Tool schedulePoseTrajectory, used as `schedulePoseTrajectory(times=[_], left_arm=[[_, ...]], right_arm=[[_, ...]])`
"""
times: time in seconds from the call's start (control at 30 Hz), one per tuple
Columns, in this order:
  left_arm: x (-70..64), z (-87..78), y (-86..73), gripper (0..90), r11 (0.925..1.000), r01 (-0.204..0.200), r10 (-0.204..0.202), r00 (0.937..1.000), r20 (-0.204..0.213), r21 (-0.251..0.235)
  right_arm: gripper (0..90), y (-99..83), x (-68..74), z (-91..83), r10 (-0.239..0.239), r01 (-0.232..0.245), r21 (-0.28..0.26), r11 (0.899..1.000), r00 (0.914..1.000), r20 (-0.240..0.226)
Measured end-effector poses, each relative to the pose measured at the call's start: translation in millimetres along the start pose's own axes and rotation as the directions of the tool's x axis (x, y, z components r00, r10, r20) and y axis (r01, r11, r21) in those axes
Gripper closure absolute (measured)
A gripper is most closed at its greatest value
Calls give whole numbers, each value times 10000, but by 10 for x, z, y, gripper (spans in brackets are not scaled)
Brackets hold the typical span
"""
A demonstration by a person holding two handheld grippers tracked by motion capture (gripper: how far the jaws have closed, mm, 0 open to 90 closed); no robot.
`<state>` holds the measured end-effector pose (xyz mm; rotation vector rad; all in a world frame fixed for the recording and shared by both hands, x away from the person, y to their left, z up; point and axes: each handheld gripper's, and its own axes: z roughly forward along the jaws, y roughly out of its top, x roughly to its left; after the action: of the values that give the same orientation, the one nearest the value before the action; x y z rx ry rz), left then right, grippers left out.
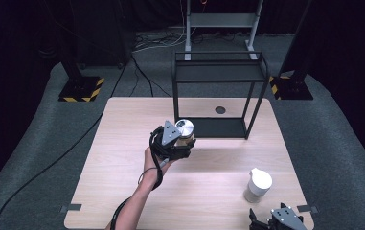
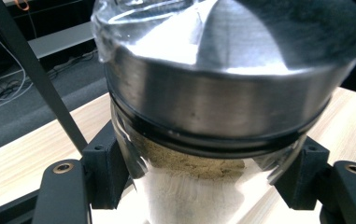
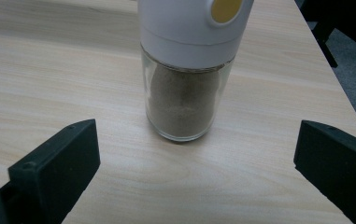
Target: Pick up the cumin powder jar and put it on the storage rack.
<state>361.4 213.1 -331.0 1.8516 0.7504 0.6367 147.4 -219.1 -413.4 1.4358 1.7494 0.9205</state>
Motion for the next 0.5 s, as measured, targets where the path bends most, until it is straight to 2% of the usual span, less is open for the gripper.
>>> schedulePoseTrajectory(times=[0.4, 0.5], left_arm=[[151, 108, 157, 303, 9997, 190, -192, 9997, 168, 129], [173, 131, 204, 303, 9998, 131, -133, 9998, 123, 161]], right_arm=[[0, 10, 2, 5, -1, 0, 89, 10000, 10000, 47], [0, 9, 0, 2, 3, -3, 78, 10000, 10000, 65]])
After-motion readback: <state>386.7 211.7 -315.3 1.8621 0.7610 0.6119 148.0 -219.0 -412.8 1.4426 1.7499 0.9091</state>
